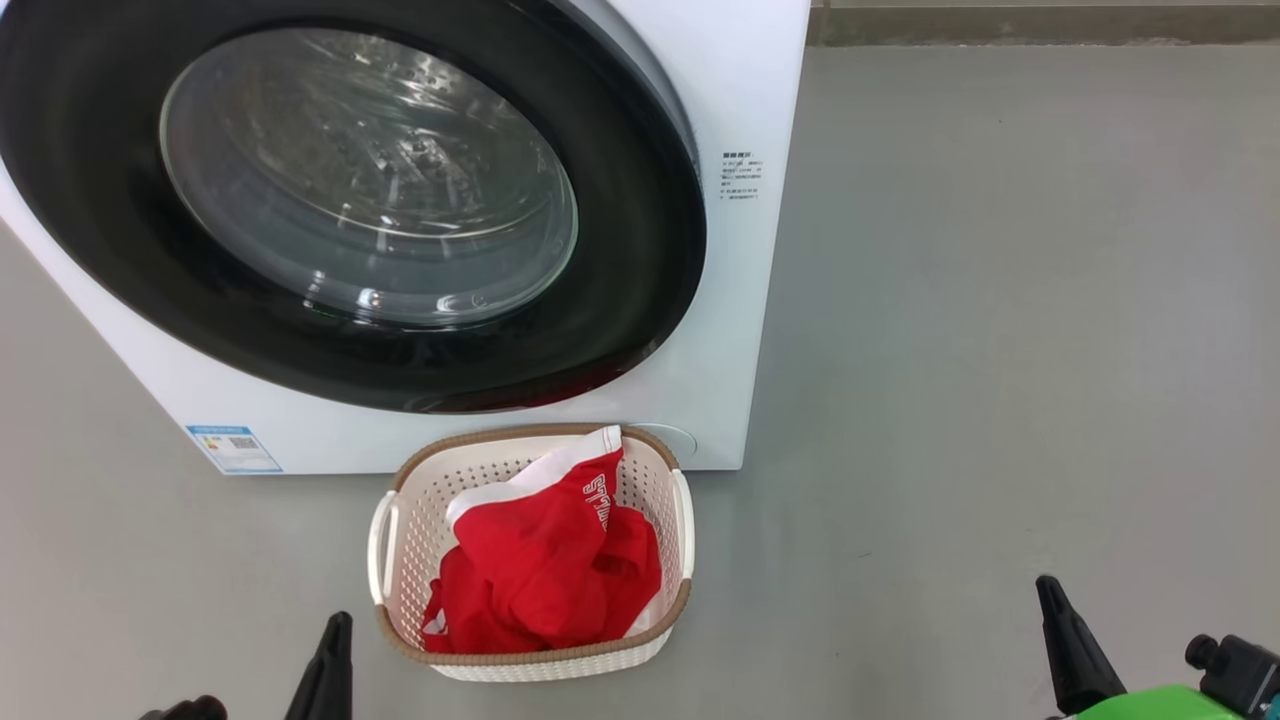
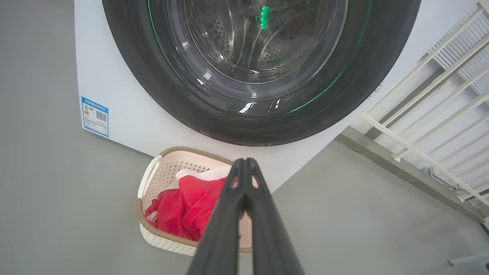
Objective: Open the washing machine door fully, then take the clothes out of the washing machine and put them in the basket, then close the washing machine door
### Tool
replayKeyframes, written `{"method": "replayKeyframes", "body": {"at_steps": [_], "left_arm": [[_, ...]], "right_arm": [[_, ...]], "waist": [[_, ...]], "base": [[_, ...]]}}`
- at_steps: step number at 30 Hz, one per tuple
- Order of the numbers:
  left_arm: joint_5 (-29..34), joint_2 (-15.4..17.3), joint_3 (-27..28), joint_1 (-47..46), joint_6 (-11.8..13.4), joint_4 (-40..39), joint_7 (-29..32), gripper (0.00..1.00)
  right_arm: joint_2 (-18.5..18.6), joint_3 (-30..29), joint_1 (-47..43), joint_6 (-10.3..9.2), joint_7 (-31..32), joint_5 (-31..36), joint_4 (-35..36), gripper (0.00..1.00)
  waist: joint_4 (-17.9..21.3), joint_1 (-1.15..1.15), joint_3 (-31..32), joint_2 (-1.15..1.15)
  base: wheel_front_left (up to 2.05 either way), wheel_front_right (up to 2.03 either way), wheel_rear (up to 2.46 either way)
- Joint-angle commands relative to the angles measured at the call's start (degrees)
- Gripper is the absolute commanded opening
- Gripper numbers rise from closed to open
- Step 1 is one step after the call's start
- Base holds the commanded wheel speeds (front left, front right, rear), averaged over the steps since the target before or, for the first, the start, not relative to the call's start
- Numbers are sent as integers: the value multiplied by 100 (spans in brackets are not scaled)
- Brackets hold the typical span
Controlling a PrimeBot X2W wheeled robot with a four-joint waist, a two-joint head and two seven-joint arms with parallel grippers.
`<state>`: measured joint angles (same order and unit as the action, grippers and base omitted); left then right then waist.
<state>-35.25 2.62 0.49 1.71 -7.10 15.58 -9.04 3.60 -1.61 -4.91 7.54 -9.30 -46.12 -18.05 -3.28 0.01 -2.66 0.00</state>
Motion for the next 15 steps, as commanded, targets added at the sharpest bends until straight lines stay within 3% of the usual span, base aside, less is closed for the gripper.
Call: {"method": "replayKeyframes", "body": {"at_steps": [1, 15], "left_arm": [[-168, 59, 113, -231, -11, -127, 40, 0], [-1031, 60, 181, -316, -15, -131, 269, 0]], "right_arm": [[58, -33, 234, -1, 31, -127, 165, 0], [46, -94, 369, -2, 262, -830, 202, 0]], "waist": [[5, -1, 4, 0], [55, -1, 42, 0]], "base": [[0, 0, 0], [0, 0, 0]]}}
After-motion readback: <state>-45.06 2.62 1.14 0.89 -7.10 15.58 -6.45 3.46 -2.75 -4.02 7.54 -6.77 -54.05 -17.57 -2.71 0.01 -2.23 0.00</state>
